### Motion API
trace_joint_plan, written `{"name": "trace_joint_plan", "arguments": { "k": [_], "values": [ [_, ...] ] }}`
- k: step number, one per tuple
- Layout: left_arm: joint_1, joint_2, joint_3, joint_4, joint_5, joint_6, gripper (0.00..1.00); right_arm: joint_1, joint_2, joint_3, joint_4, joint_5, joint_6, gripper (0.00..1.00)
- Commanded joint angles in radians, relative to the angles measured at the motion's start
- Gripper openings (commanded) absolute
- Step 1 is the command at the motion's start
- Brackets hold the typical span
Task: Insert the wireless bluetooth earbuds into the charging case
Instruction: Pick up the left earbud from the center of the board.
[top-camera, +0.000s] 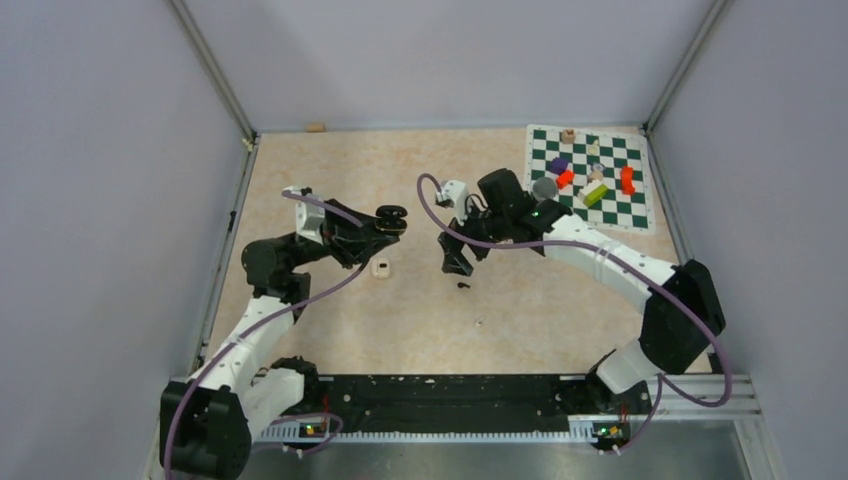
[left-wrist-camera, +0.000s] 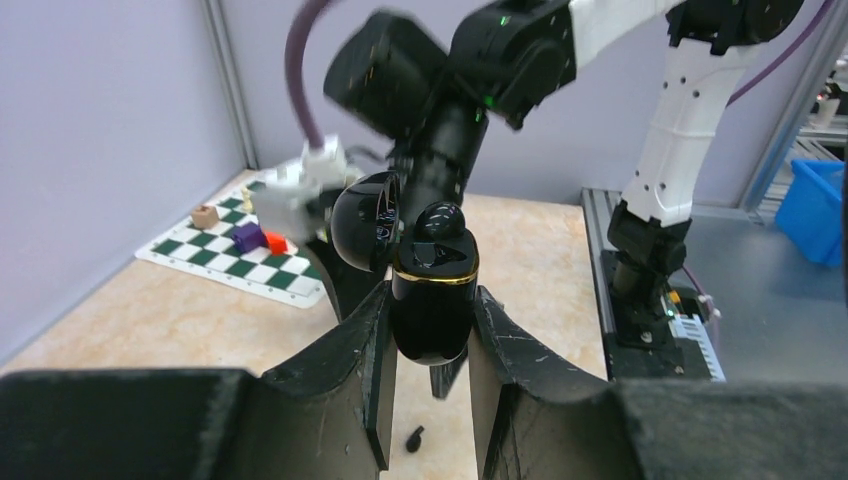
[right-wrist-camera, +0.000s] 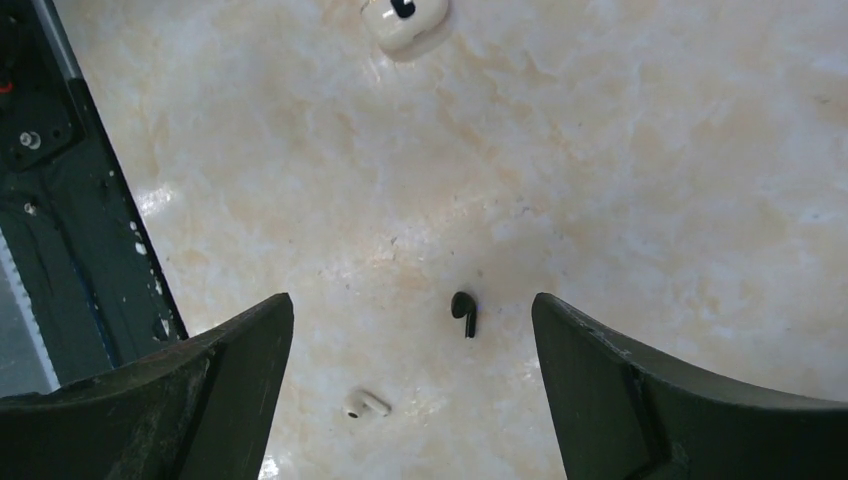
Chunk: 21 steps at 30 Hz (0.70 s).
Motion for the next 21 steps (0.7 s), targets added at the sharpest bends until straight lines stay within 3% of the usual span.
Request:
{"name": "trace_joint_plan", "arguments": {
  "k": [1,10,21],
  "values": [
    [0.009,-0.047,-0.054,0.159,-0.088,-0.064,0.0,-0.015,0.064,0.031,-0.069,-0.021,-0.032,0.86],
    [0.032,-0.069,-0.072,0.125,-0.071,-0.057,0.0,-0.002,0.179,0.065,-0.133,0.097,-0.078,0.72],
    [0.046,-0.075,-0.07,0.096,-0.058,-0.063,0.0,0.054,0.318,0.1,-0.16,0.131,-0.172,0.59]
  ]
}}
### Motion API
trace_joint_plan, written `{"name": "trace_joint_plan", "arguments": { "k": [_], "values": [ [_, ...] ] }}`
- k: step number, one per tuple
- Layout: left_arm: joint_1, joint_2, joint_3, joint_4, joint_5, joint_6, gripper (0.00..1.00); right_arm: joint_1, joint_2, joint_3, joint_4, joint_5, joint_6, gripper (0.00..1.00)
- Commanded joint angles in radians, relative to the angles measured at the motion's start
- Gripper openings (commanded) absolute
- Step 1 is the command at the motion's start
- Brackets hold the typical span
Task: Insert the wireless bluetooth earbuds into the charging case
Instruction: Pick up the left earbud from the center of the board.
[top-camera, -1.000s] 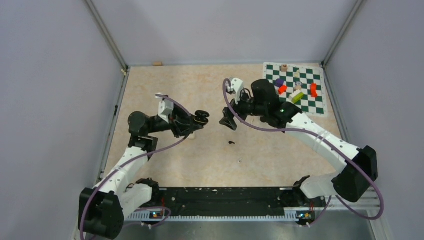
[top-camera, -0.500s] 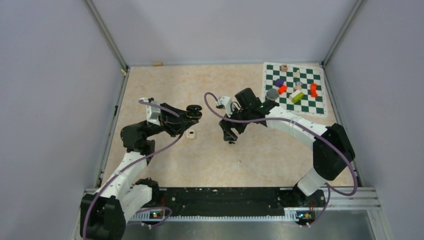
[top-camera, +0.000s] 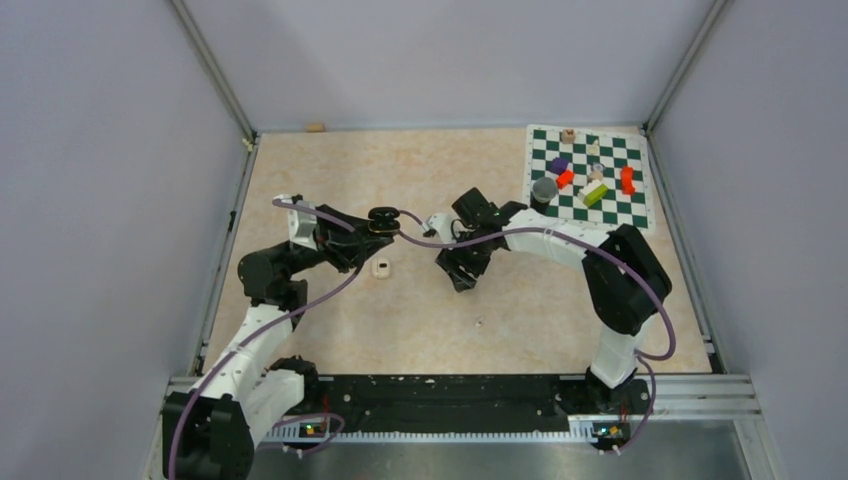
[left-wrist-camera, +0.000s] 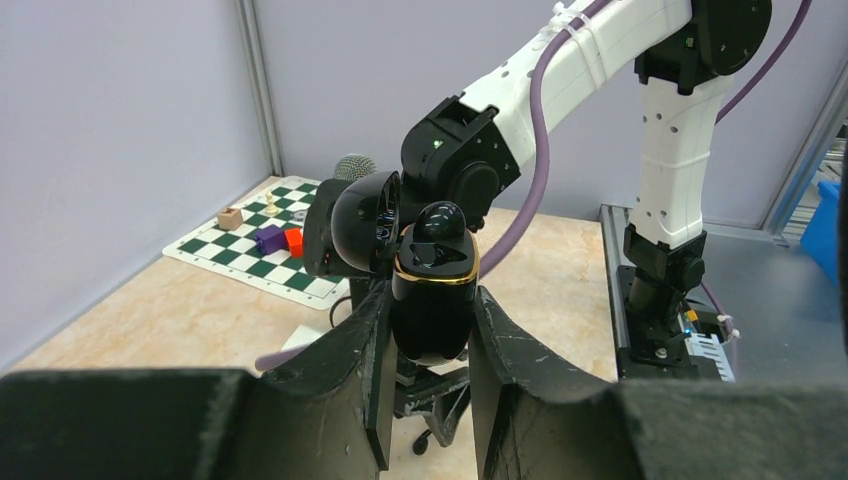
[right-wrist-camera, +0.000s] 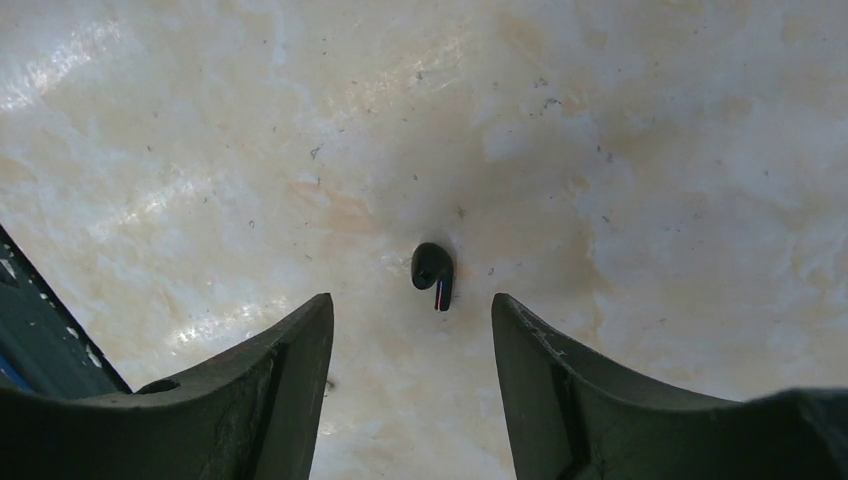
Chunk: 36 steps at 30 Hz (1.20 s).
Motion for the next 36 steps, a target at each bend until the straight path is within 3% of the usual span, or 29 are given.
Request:
{"name": "trace_joint_plan", "arguments": {
  "k": [1,20,36],
  "values": [
    [0.006,-0.018,0.0,0.019,-0.003,-0.015,0.0,0.036,0.016,0.049,0.012,0.029,-0.064,0.58],
    [0.009,-0.019,0.001,0.001,0.002,-0.015,0.0,0.154,0.06,0.045,0.039,0.241,-0.224,0.47],
    [0.009,-0.014,0.004,-0.002,0.002,-0.017,0.0,0.174,0.092,0.045,0.039,0.272,-0.251,0.42]
  ]
}}
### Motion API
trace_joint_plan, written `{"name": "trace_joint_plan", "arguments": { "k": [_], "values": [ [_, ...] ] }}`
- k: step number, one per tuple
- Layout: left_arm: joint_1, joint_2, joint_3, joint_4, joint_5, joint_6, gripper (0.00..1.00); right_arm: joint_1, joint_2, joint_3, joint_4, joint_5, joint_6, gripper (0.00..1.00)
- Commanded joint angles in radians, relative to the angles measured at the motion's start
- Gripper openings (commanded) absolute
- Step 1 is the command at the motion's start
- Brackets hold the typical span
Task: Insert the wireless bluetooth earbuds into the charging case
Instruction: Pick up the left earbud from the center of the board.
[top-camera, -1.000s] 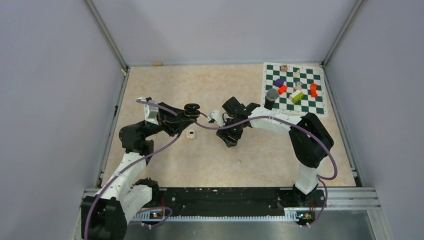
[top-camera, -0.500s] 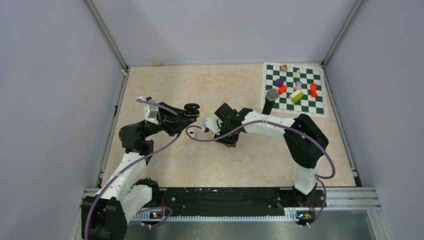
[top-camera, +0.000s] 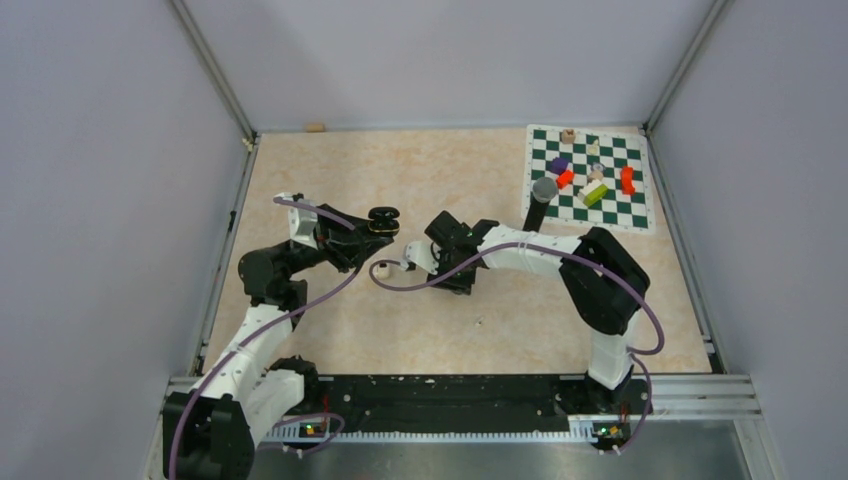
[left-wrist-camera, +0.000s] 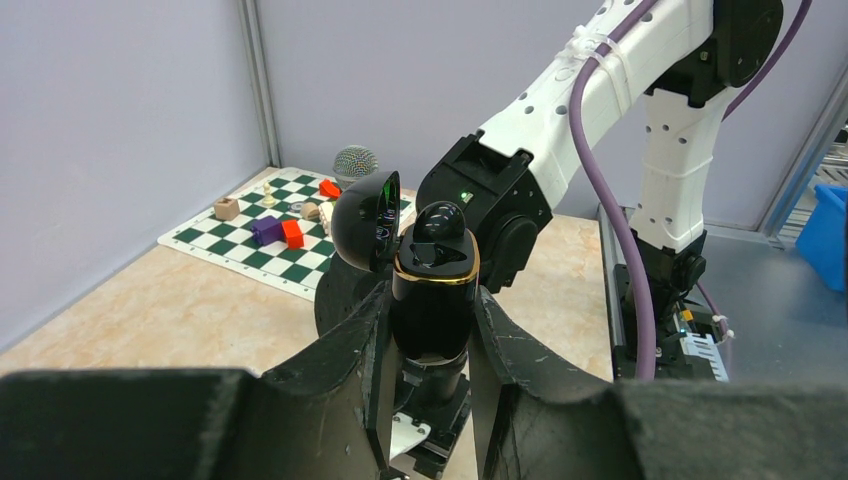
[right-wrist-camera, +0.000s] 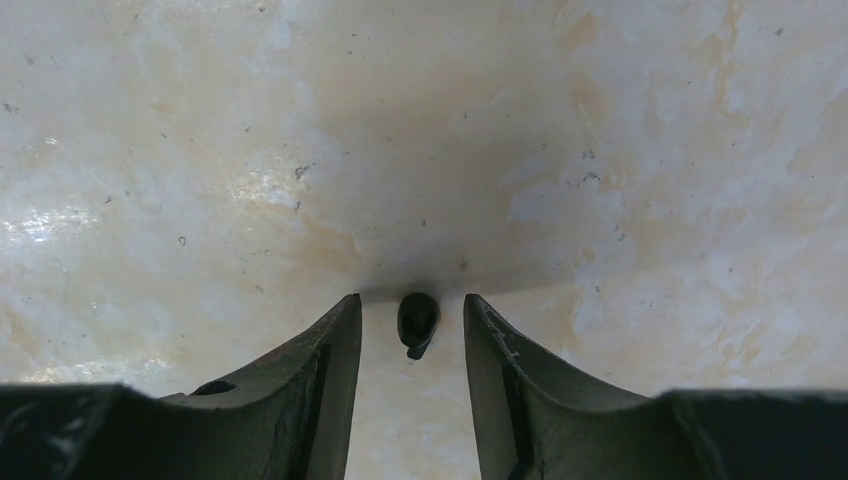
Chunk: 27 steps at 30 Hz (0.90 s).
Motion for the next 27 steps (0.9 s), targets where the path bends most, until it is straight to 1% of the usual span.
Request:
{"name": "trace_joint_plan", "arguments": {
  "k": [1,5,12,16,18,22,27],
  "values": [
    [0.005,-0.015,0.004,0.024,0.001,-0.015,0.0,0.014,0.017,0.032,0.018,0.026,-0.011,0.41],
    [0.004,-0.013,0.004,0.023,0.001,-0.014,0.0,0.015,0.018,0.028,0.018,0.049,-0.023,0.39],
    [0.004,-0.012,0.002,0.023,0.0,-0.015,0.0,0.023,0.023,0.026,0.019,0.058,-0.033,0.29],
    [0.005,-0.012,0.002,0.023,0.0,-0.014,0.0,0.025,0.022,0.031,0.023,0.059,-0.033,0.18],
    [0.005,-0.01,0.001,0.021,-0.002,-0.014,0.0,0.025,0.011,0.036,0.028,0.062,-0.029,0.16],
    [0.004,-0.009,-0.001,0.02,-0.003,-0.015,0.0,0.024,-0.037,0.051,0.04,0.076,-0.014,0.12],
    [0.004,-0.007,-0.002,0.019,-0.009,-0.018,0.0,0.008,-0.149,0.067,0.059,0.081,0.011,0.11]
  ]
}}
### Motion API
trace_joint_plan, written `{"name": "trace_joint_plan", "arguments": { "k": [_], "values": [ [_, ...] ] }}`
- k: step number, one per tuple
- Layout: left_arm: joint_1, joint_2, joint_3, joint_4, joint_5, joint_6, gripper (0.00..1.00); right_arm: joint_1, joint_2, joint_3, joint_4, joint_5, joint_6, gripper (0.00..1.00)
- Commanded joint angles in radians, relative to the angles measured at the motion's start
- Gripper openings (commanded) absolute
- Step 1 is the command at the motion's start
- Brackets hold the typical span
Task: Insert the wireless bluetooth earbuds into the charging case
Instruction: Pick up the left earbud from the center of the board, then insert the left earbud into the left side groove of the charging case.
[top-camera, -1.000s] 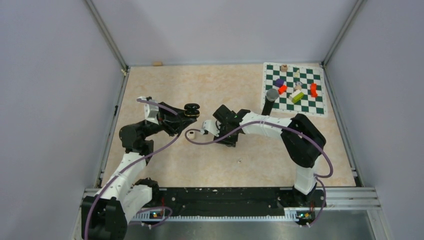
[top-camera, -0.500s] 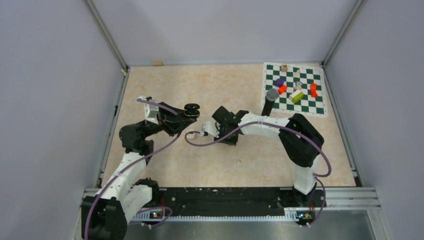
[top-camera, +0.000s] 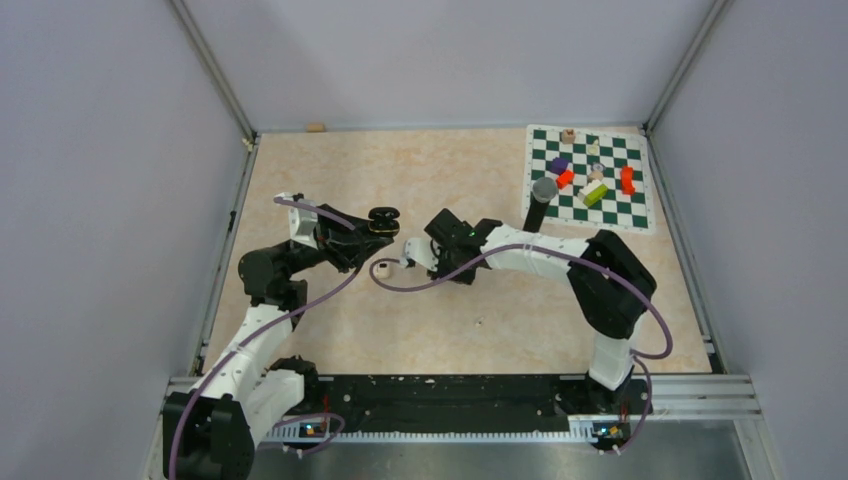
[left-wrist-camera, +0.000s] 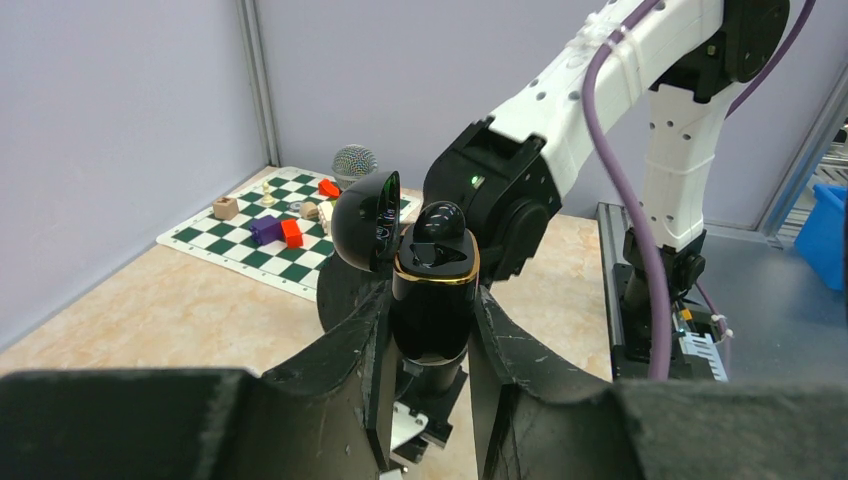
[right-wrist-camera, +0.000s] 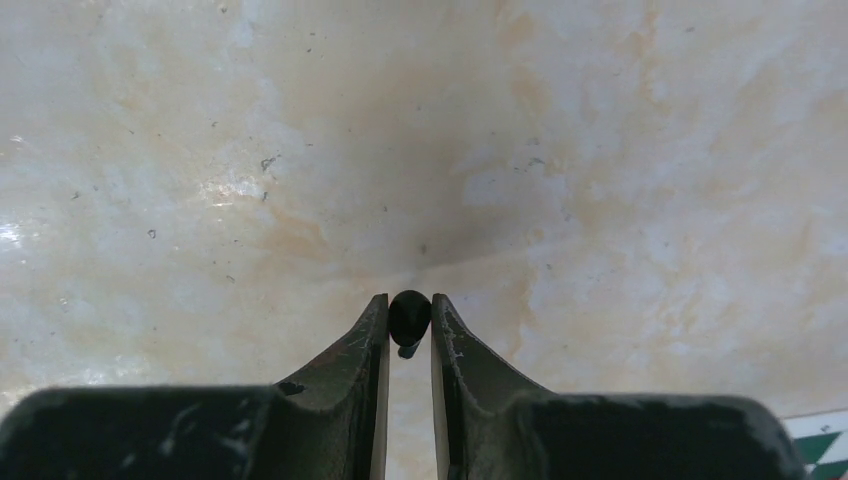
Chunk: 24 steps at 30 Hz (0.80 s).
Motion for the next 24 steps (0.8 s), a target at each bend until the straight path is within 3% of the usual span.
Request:
{"name": "trace_joint_plan", "arguments": {
  "k": [1,11,19,24],
  "values": [
    [0.004,-0.007,-0.002,0.02,-0.011,-0.019,0.0,-0.013,-0.168,0.067,0.056,0.011,0.037,0.11],
    [-0.004,0.035,0.008,0.022,-0.04,-0.02,0.0,-0.144,-0.462,0.143,0.186,0.011,0.145,0.09],
    [-0.005,0.087,0.086,0.008,-0.015,-0.016,0.0,-0.156,-0.621,0.217,0.304,0.021,0.255,0.09],
    [-0.014,0.14,0.152,-0.028,-0.004,-0.027,0.0,-0.156,-0.635,0.31,0.298,-0.151,0.385,0.09]
  ]
}}
